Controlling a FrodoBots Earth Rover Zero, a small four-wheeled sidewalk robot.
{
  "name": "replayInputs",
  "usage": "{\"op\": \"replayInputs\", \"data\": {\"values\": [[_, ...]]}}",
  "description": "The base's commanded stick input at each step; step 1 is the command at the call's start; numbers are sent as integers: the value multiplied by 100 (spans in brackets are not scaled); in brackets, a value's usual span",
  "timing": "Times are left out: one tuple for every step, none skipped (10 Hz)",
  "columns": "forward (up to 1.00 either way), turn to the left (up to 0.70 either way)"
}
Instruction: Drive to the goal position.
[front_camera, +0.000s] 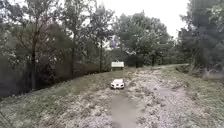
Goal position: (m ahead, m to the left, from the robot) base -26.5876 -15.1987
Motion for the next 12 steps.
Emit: {"op": "replayInputs", "data": {"values": [[0, 0], [0, 0], [0, 0], [0, 0], [0, 3], [0, 47], [0, 70], [0, 70], [0, 70], [0, 70], [0, 70], [0, 70]]}}
